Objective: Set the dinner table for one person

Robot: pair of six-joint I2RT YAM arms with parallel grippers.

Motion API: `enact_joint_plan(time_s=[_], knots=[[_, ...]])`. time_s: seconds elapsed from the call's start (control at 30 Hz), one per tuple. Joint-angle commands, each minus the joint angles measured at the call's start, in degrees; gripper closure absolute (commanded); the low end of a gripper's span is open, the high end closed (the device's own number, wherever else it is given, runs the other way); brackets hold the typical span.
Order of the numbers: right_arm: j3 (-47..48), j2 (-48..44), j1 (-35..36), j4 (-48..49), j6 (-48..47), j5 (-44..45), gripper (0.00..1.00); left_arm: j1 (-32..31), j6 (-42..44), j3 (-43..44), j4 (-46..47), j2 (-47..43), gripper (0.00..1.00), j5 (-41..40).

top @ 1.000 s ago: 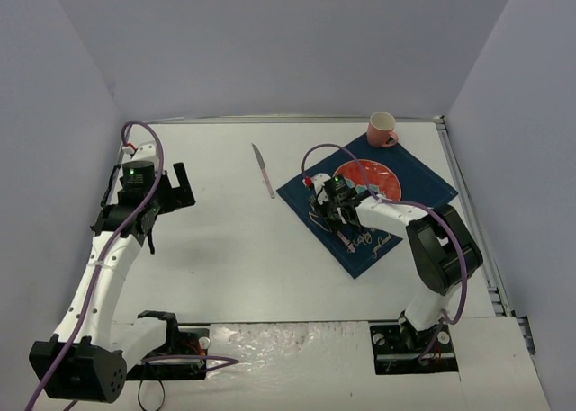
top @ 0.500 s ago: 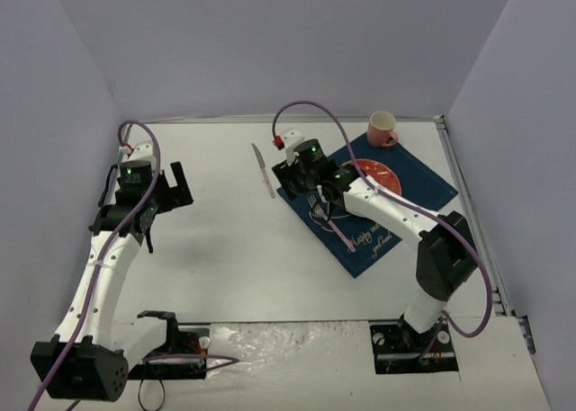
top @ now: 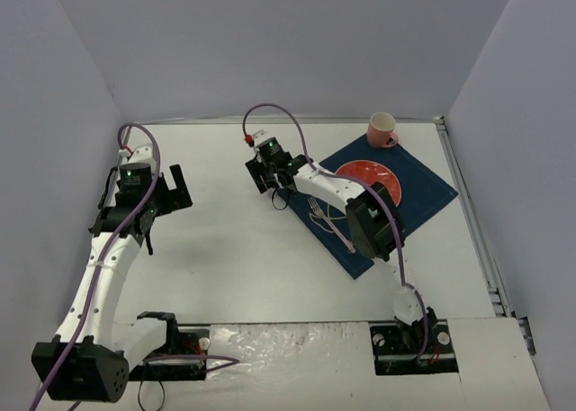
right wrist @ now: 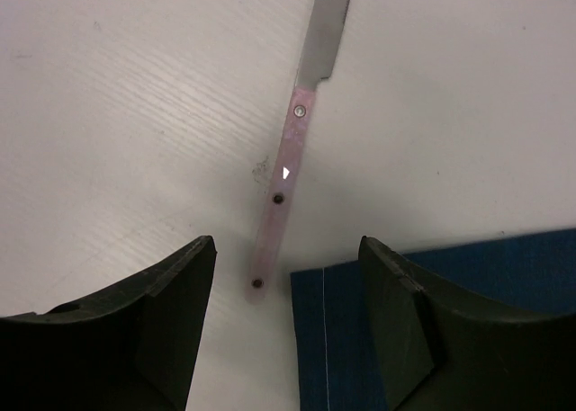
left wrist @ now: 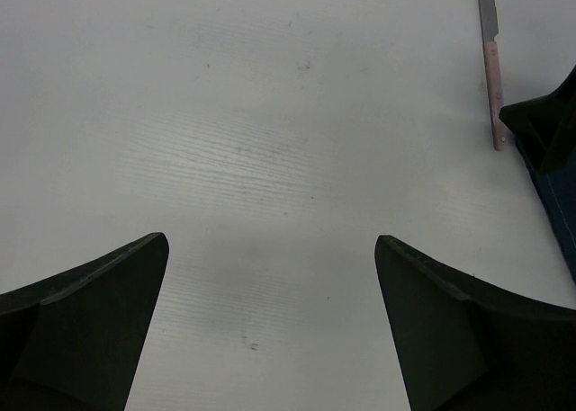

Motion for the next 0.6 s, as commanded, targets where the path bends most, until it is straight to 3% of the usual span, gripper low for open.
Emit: enact_joint_plan(time_s=[0.0,0.3,0.57], knots=[[8.1,2.1,0.1,1.8,0.3,2.5,0.4,0.7,-0.4,1.0,1.8,-1.0,0.03,0.3],[13.2,9.9,-0.6,3.0,1.5,1.2,0.44,1.0,-0.5,0.8,1.9,-1.0,0.03,0.7],[15.3,13.4,-1.5,3.9,2.1,1.3,0.54,1.3,-0.6,0.7,1.9,-1.0,0.03,1.0]])
